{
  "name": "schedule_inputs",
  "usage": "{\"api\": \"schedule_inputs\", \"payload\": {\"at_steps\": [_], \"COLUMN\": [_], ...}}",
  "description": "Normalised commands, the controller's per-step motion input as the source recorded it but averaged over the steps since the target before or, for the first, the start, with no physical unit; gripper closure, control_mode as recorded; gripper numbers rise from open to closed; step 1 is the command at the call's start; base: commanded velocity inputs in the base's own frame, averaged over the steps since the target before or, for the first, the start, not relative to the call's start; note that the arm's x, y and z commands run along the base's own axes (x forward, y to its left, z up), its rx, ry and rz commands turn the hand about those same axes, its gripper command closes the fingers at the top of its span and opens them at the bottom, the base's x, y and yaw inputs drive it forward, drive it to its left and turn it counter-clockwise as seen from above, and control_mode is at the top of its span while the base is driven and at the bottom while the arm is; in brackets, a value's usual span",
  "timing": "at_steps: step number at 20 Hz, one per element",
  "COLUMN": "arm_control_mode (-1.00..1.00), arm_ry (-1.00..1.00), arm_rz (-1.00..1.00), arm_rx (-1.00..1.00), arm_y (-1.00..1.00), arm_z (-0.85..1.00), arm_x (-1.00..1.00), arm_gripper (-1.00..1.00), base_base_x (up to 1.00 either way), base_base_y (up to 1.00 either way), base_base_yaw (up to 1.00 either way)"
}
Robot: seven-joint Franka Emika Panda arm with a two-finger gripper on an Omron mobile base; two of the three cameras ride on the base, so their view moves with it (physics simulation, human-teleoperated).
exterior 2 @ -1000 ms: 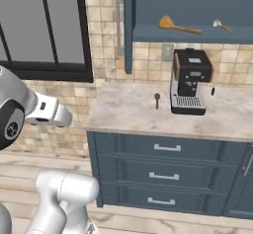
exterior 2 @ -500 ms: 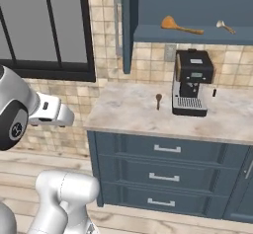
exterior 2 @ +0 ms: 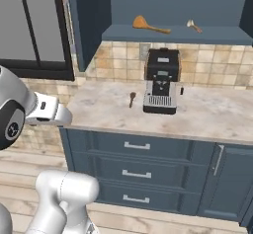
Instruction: Organize the utensils by type. Pick up the wooden spoons from the counter and place them in the open cabinet. Then pick up the metallic utensils from the counter and place them in the open drawer.
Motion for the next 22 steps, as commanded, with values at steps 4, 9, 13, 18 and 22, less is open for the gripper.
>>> {"api": "schedule_inputs", "payload": {"at_steps": [4, 9, 13, 18, 22], "arm_control_mode": [1.0, 1.0, 1.0, 1.0, 1.0], "arm_ry": [0.0, 0.0, 0.0, 0.0, 0.0], "arm_rz": [0.0, 0.0, 0.0, 0.0, 0.0], "arm_rx": [0.0, 0.0, 0.0, 0.0, 0.0], "arm_y": [0.0, 0.0, 0.0, 0.0, 0.0], "arm_z": [0.0, 0.0, 0.0, 0.0, 0.0], "arm_x": [0.0, 0.0, 0.0, 0.0, 0.0], "arm_gripper": [-1.0, -1.0, -1.0, -1.0, -1.0], "base_base_x": [0.21, 0.09, 0.11, 0.53, 0.66], "base_base_y": [-0.68, -0.02, 0.0, -0.21, -0.1], "base_base_yaw": [0.0, 0.0, 0.0, 0.0, 0.0]}}
